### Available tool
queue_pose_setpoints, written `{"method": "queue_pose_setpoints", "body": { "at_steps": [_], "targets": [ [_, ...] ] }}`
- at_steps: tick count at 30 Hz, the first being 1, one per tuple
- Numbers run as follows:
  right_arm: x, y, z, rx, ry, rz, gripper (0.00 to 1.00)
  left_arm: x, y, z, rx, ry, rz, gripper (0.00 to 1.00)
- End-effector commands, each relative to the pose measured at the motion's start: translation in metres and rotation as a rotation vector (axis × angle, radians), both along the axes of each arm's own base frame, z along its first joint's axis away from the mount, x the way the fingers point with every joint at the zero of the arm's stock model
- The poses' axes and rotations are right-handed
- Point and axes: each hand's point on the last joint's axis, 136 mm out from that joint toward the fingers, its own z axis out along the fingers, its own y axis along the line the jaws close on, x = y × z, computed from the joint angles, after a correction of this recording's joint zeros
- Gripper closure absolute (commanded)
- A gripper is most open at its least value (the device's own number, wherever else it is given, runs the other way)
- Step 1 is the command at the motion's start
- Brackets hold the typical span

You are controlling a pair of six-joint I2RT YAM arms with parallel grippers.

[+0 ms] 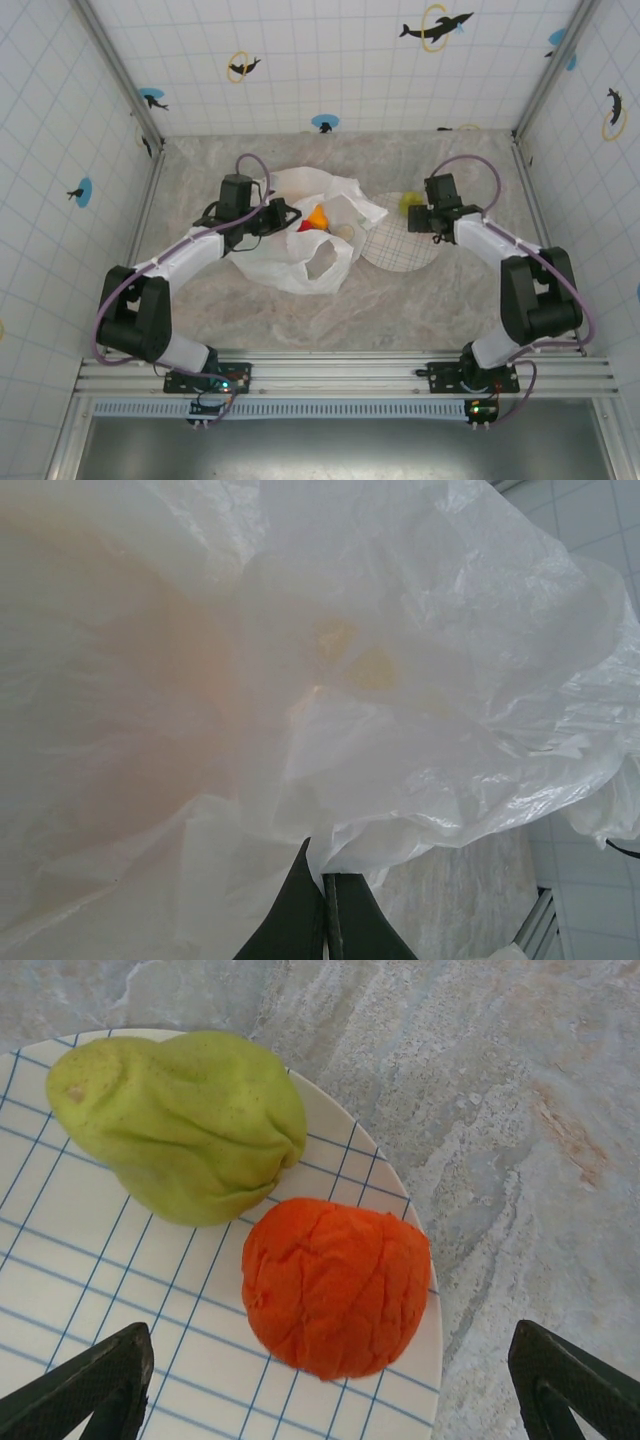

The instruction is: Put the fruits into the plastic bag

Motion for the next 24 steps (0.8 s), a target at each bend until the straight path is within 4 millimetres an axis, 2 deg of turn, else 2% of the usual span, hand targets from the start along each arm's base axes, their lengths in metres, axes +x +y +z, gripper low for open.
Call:
{"method": "queue_pose_setpoints", "body": {
  "at_steps": [1, 13, 24],
  "targets": [
    [0.017, 0.0, 0.006, -0.014, -0.025, -0.017, 0.07, -0.003, 0.002, 0.008, -0.025, -0.01, -0.003, 1.0],
    [0.028, -0.004, -0.022, -0.065, 0.032, -0.05, 0.14, -0.003, 0.004, 0.006, -0.027, 0.001, 0.001, 1.0],
    [0.032, -0.005, -0.033, -0.071, 0.042, -0.055, 0.33, -0.003, 0.005, 0.004, -0.028, 0.01, 0.002, 1.0]
  ]
}}
